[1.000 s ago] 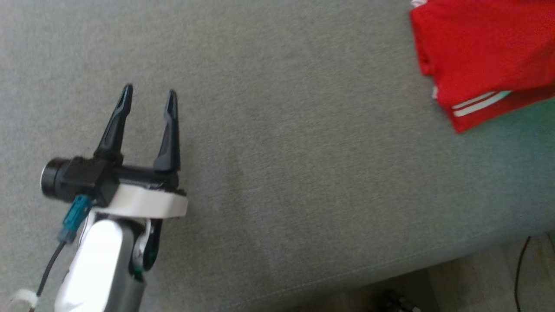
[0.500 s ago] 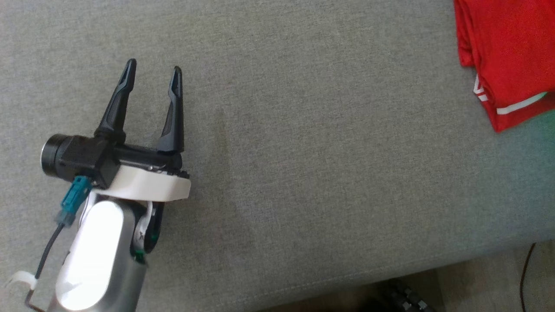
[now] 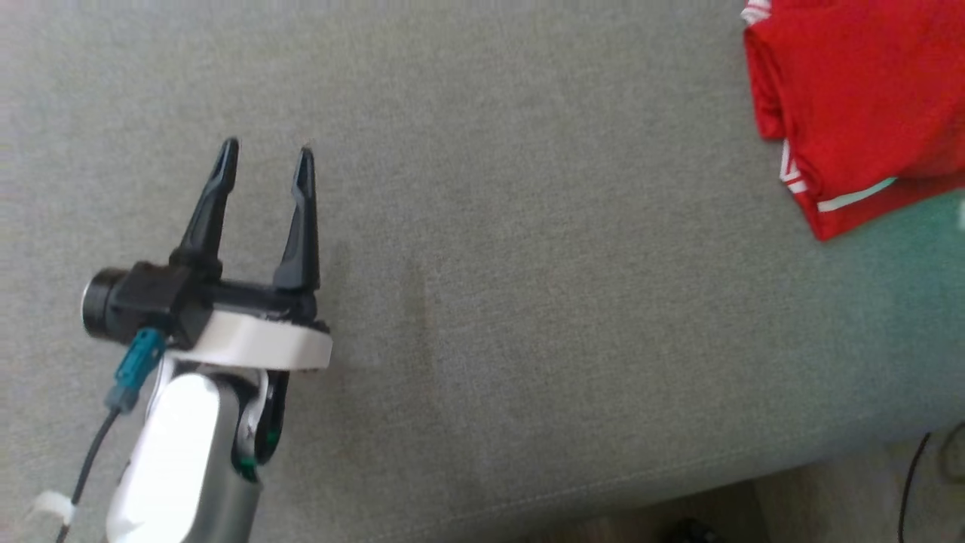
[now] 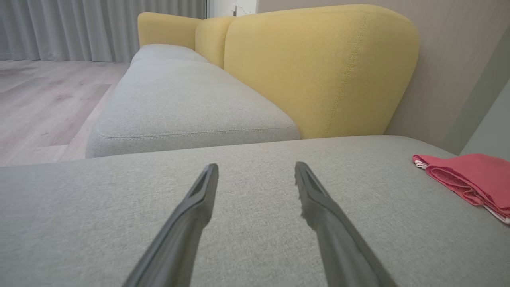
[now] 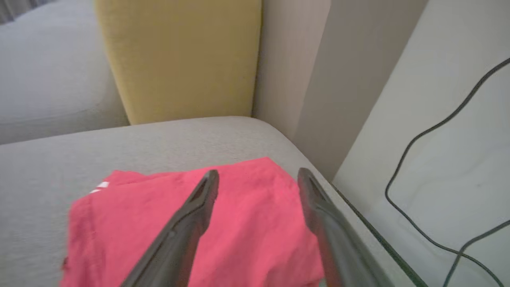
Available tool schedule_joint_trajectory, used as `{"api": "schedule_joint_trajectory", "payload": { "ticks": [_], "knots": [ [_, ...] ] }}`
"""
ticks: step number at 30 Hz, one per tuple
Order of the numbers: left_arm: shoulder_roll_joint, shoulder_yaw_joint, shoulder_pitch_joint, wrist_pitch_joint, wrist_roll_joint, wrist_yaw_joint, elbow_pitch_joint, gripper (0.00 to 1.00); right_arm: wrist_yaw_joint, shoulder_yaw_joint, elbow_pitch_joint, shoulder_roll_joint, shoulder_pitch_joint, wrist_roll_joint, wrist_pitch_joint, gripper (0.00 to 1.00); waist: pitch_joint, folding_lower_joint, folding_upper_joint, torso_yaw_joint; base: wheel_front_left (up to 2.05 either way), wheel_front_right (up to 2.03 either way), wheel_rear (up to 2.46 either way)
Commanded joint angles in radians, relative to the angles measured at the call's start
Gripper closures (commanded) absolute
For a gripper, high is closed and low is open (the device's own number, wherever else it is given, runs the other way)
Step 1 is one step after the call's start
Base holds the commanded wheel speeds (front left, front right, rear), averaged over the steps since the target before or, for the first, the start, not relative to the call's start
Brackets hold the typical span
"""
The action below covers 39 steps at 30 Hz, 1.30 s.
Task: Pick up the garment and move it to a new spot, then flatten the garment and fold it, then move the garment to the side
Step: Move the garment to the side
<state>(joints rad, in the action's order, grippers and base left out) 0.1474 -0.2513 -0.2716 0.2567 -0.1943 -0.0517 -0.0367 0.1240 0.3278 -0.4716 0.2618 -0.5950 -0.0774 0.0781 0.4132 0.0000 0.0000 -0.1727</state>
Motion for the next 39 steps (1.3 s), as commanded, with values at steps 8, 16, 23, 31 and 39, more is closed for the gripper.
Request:
{"api": "schedule_joint_trajectory", "payload": {
  "ticks": [8, 16, 23, 31, 39],
  "knots": [
    [-0.003, 0.069, 0.078, 0.005, -0.002, -0.009, 0.023, 0.0, 0.007, -0.164, 0.312, -0.129, 0.219, -0.067, -0.034, 0.0, -0.116, 0.0, 0.0, 0.036, 0.0, 0.0, 0.0],
    [-0.019, 0.093, 0.129, 0.005, -0.011, -0.015, 0.01, 0.0, 0.007, -0.335, 0.448, -0.181, 0.347, -0.102, -0.111, 0.0, -0.186, 0.0, 0.0, 0.12, 0.0, 0.0, 0.0],
    [-0.016, 0.114, 0.195, 0.005, -0.01, -0.02, 0.0, 0.0, 0.007, -0.392, 0.449, -0.195, 0.423, -0.096, -0.139, 0.0, -0.261, 0.0, 0.0, 0.164, 0.0, 0.0, 0.0],
    [-0.01, 0.109, 0.284, 0.005, -0.012, -0.02, -0.013, 0.0, 0.007, -0.365, 0.468, -0.207, 0.543, -0.077, -0.114, 0.0, -0.346, 0.0, 0.0, 0.189, 0.0, 0.0, 0.0],
    [0.001, 0.107, 0.328, -0.007, -0.017, -0.027, -0.013, 0.0, 0.007, -0.35, 0.499, -0.21, 0.61, -0.064, -0.086, 0.0, -0.398, 0.0, 0.0, 0.197, 0.0, 0.0, 0.0]
  ]
}}
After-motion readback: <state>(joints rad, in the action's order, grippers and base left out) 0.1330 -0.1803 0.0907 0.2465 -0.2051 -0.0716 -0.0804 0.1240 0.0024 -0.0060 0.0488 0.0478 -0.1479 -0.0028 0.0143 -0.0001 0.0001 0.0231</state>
